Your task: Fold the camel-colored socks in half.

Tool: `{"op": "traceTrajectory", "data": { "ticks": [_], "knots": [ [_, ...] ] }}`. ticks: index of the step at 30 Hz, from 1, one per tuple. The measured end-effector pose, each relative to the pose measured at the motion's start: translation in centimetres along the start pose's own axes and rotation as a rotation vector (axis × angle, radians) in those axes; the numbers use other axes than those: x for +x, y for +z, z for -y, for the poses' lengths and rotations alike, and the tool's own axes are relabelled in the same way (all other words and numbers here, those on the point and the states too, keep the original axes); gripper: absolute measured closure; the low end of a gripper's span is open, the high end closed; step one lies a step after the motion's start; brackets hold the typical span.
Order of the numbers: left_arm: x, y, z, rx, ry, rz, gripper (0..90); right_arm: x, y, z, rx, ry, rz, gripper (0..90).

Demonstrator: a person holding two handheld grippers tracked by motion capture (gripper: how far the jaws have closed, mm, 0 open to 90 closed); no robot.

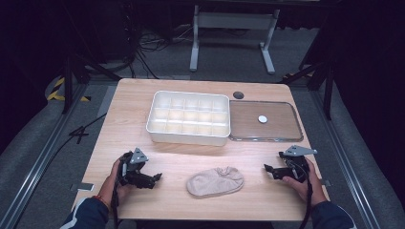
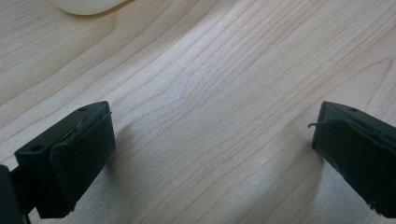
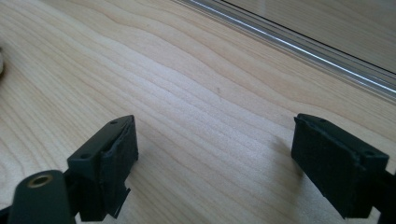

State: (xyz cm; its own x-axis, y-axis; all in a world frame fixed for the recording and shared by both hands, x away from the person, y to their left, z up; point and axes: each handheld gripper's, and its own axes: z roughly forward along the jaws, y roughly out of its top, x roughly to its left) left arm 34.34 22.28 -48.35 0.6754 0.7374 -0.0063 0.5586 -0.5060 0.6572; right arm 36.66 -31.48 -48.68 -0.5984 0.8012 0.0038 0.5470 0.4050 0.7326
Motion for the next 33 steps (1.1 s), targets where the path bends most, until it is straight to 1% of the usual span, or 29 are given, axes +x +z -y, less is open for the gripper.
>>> {"op": "traceTrajectory", "data": {
  "ticks": [4, 5, 6, 7, 8, 9, 10, 12, 13, 15, 18, 25, 28, 33],
  "knots": [
    [-0.04, -0.02, 0.04, -0.002, -0.004, -0.002, 0.0, 0.04, -0.13, 0.13, -0.003, 0.006, 0.002, 15.0],
    [-0.03, -0.06, 0.04, 0.000, -0.001, -0.003, 0.0, 0.04, -0.16, 0.15, -0.003, 0.005, 0.001, 15.0],
    [0.06, -0.11, 0.05, 0.001, 0.015, -0.005, 0.0, 0.02, -0.17, 0.17, -0.001, 0.001, 0.002, 14.9],
    [-0.05, -0.15, 0.12, 0.005, 0.003, 0.003, 0.0, 0.04, -0.18, 0.18, -0.001, 0.002, 0.001, 14.9],
    [-0.02, -0.16, 0.14, -0.001, 0.013, -0.005, 0.0, 0.03, -0.22, 0.22, -0.001, -0.001, 0.000, 14.9],
    [-0.02, -0.13, 0.15, -0.004, 0.012, -0.003, 0.0, 0.07, -0.24, 0.24, -0.005, 0.005, -0.003, 14.9],
    [-0.05, -0.11, 0.17, -0.003, 0.007, 0.005, 0.0, 0.04, -0.27, 0.27, -0.003, -0.001, -0.002, 14.9],
    [-0.02, -0.11, 0.15, -0.002, 0.009, 0.009, 0.0, 0.08, -0.32, 0.31, -0.004, 0.004, -0.001, 14.9],
    [0.09, -0.08, 0.11, -0.001, 0.018, 0.022, 0.0, 0.08, -0.35, 0.33, -0.002, 0.002, 0.000, 14.9],
    [0.30, -0.04, 0.06, -0.002, 0.043, 0.034, 0.0, 0.10, -0.38, 0.36, -0.002, 0.004, 0.003, 14.9],
    [0.31, 0.00, 0.07, -0.004, 0.041, 0.043, 0.0, 0.12, -0.50, 0.47, -0.002, 0.004, 0.007, 14.9],
    [0.34, -0.01, 0.06, -0.003, 0.046, 0.047, 0.0, 0.22, -0.63, 0.59, -0.002, 0.014, 0.011, 14.9],
    [0.45, 0.03, -0.02, -0.001, 0.060, 0.051, 0.0, 0.30, -0.85, 0.79, -0.003, 0.017, 0.011, 14.9],
    [0.32, -0.02, 0.09, -0.006, 0.049, 0.049, 0.4, 0.29, -0.90, 0.78, 0.001, 0.014, 0.009, 15.0]
  ]
}}
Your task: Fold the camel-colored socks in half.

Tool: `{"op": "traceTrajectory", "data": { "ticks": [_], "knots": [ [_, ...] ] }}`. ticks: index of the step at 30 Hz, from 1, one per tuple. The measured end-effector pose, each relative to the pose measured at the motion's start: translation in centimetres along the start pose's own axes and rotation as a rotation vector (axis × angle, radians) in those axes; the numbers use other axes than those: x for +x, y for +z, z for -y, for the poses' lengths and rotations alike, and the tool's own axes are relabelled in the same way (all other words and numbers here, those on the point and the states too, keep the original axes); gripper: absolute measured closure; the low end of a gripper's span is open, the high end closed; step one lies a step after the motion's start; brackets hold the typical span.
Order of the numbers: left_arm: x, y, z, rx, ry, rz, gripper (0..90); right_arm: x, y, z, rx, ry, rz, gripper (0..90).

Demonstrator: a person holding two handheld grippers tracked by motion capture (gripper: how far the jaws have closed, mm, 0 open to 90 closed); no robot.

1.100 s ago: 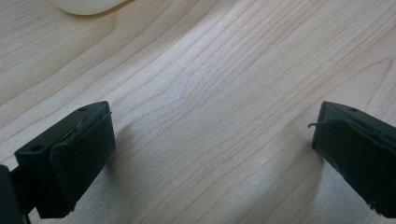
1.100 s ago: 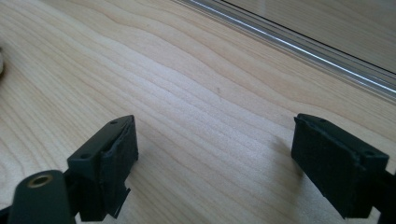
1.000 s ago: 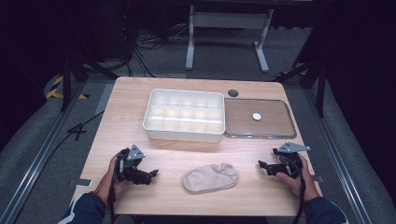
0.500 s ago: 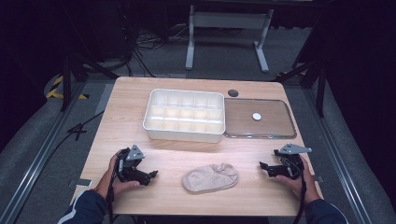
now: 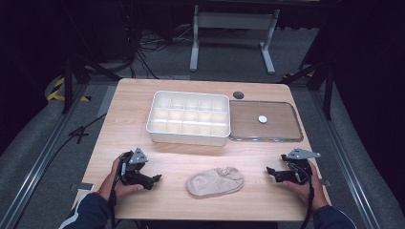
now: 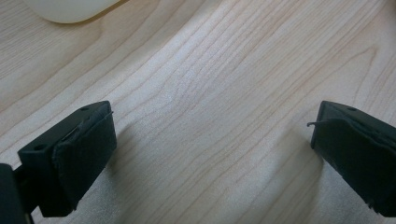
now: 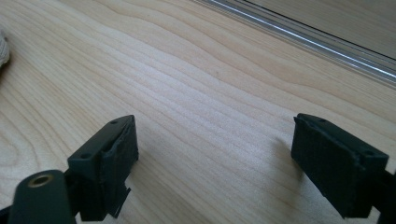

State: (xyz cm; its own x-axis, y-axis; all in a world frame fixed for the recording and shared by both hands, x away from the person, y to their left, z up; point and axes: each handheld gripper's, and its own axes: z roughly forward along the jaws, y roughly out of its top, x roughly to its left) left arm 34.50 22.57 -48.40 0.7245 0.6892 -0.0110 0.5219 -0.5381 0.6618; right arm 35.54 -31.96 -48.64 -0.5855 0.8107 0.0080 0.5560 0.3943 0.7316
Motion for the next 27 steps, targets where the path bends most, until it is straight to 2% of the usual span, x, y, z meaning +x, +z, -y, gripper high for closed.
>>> {"op": "traceTrajectory", "data": {
  "ticks": [8, 14, 17, 18, 22, 24, 27],
  "knots": [
    [0.0, 0.0, 0.0, 0.001, 0.003, 0.001, 0.4, 0.2, -0.5, 0.1, -0.012, -0.008, -0.027, 28.0],
    [0.0, 0.0, 0.0, 0.001, 0.002, -0.001, 0.5, 1.0, -1.4, -0.7, -0.090, -0.030, -0.074, 41.3],
    [-0.1, -0.1, 0.1, -0.001, -0.003, -0.007, 0.7, 1.8, -1.8, -1.3, -0.115, -0.055, -0.095, 51.4],
    [-0.1, -0.1, 0.1, -0.001, -0.003, -0.007, 0.7, 1.8, -1.8, -1.3, -0.115, -0.055, -0.095, 51.4],
    [-0.1, -0.1, 0.1, 0.000, -0.005, -0.006, 0.7, 3.2, -2.3, -2.2, -0.151, -0.097, -0.133, 70.6],
    [-0.2, -0.1, 0.0, 0.002, -0.006, -0.007, 0.7, 4.0, -2.3, -2.7, -0.169, -0.125, -0.170, 77.5],
    [-0.3, -0.3, 0.0, 0.013, -0.002, -0.006, 2.6, 5.3, -2.1, -3.3, -0.163, -0.165, -0.201, 82.2]
  ]
}}
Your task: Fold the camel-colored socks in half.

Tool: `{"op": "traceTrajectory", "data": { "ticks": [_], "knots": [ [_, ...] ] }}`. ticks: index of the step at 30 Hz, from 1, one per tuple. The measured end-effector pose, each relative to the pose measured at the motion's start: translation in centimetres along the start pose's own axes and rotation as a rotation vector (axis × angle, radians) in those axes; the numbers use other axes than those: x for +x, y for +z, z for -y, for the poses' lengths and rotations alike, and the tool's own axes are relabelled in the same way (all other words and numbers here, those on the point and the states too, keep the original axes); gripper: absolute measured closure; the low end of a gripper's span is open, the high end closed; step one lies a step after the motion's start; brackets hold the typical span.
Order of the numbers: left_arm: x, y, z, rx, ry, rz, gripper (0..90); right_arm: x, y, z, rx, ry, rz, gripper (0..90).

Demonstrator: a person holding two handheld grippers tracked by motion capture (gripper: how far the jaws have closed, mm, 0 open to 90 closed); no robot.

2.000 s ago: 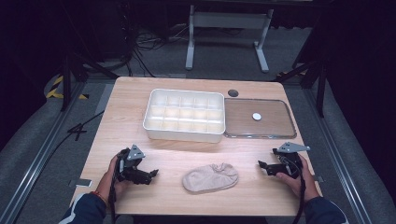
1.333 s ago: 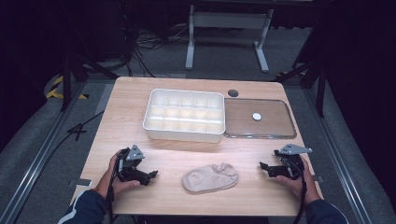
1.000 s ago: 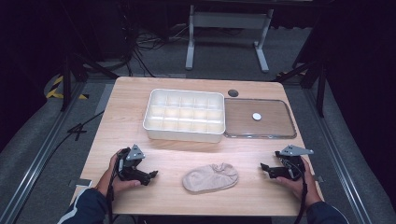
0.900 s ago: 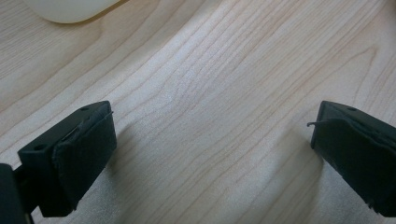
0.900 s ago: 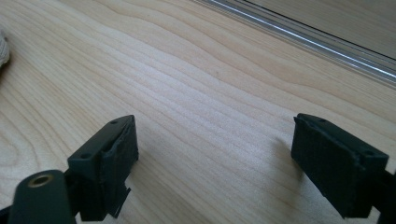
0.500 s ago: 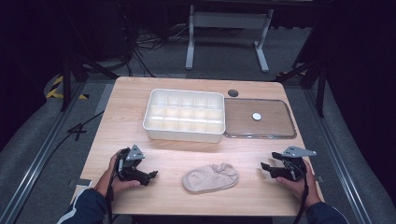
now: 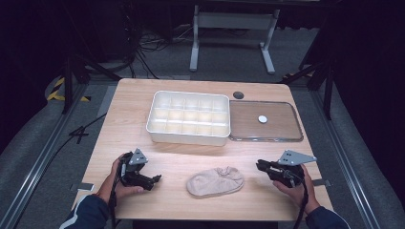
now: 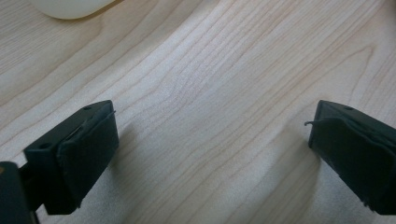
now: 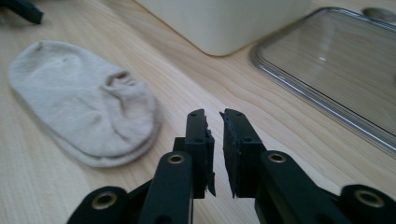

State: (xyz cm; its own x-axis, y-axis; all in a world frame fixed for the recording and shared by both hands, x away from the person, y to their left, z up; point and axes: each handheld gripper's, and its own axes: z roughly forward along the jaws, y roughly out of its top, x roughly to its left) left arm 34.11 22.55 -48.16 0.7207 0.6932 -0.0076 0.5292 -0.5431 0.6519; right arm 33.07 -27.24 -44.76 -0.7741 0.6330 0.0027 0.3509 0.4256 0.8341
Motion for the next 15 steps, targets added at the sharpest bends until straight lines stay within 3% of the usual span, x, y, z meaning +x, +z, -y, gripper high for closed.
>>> {"op": "traceTrajectory", "data": {
  "ticks": [8, 11, 14, 15],
  "knots": [
    [-0.9, -0.4, 0.0, -0.021, -0.027, -0.011, 17.1, 3.8, 3.4, -2.5, 0.009, -0.110, -0.159, 89.1],
    [-1.2, -0.6, -0.2, -0.054, -0.044, 0.035, 28.8, 5.7, 5.1, -3.2, 0.046, -0.174, -0.217, 89.2],
    [-2.0, -0.8, -0.7, -0.090, -0.051, 0.029, 28.6, 7.0, 6.5, -3.7, 0.075, -0.217, -0.263, 89.5],
    [-2.4, -0.9, -1.1, -0.113, -0.060, 0.052, 28.6, 7.3, 7.0, -3.7, 0.084, -0.233, -0.274, 89.5]
  ]
}}
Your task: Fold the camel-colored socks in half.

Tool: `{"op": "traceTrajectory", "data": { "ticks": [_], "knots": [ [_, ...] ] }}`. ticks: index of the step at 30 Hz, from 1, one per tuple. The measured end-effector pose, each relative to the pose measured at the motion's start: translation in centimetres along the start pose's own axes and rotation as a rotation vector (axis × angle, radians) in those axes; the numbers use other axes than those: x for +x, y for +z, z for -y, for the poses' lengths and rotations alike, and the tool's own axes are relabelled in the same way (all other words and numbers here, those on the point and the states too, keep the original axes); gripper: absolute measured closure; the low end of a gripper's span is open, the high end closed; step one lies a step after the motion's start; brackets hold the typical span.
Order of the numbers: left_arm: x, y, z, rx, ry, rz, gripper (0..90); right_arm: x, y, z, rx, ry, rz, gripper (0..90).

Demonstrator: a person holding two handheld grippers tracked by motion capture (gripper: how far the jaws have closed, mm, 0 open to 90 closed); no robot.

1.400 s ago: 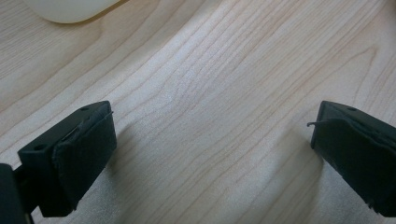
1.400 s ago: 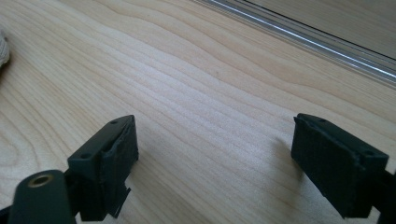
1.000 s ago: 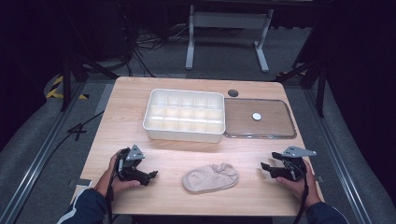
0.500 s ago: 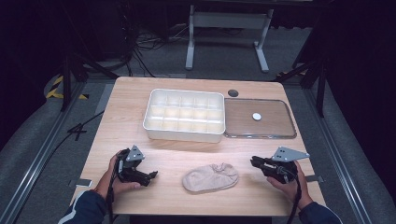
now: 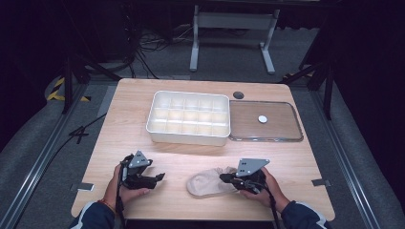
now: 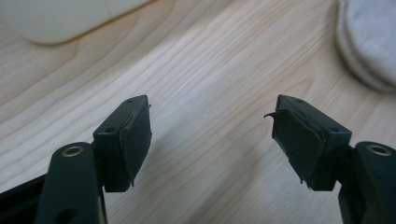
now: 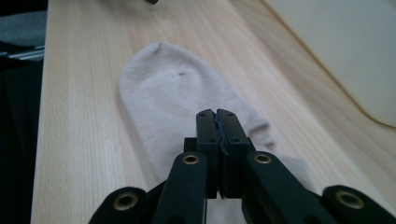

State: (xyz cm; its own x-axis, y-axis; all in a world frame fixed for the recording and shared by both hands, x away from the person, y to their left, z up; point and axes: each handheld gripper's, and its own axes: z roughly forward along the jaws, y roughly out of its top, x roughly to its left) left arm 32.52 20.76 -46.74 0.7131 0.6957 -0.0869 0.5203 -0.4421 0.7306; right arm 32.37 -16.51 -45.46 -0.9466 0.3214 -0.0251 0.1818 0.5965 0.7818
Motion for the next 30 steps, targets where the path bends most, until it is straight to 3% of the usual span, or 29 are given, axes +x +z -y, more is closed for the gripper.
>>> {"op": "traceTrajectory", "data": {
  "ticks": [3, 6, 8, 12, 17, 20, 23, 24, 30],
  "knots": [
    [-1.0, 0.2, -0.6, -0.006, 0.003, 0.018, 29.3, 0.2, 1.2, -0.2, 0.025, -0.015, -0.029, 89.6],
    [-2.5, 0.8, -1.3, -0.006, 0.029, 0.063, 29.4, 0.4, 2.2, -0.1, 0.049, -0.007, -0.052, 89.7],
    [-3.7, 1.2, -2.0, -0.011, 0.046, 0.082, 30.1, 0.6, 2.8, 0.0, 0.087, -0.019, -0.038, 89.7],
    [-5.3, 2.6, -3.1, -0.006, 0.065, 0.127, 30.0, 0.8, 3.1, 0.1, 0.079, 0.003, -0.032, 89.9],
    [-6.2, 3.9, -3.6, 0.015, 0.081, 0.131, 30.1, 1.6, 3.4, -0.1, 0.083, -0.014, 0.012, 90.0],
    [-6.7, 4.8, -3.7, 0.043, 0.110, 0.105, 30.5, 2.0, 3.6, -0.3, 0.082, -0.024, 0.021, 90.0],
    [-6.6, 5.3, -3.8, 0.052, 0.108, 0.096, 32.3, 1.9, 3.6, -0.2, 0.080, -0.018, 0.021, 90.0],
    [-6.7, 6.1, -3.8, 0.078, 0.123, 0.080, 32.6, 1.9, 3.6, -0.2, 0.081, -0.016, 0.022, 90.0],
    [-6.5, 6.2, -3.8, 0.100, 0.121, 0.084, 32.4, 2.0, 3.6, -0.2, 0.083, -0.023, 0.024, 90.0]
  ]
}}
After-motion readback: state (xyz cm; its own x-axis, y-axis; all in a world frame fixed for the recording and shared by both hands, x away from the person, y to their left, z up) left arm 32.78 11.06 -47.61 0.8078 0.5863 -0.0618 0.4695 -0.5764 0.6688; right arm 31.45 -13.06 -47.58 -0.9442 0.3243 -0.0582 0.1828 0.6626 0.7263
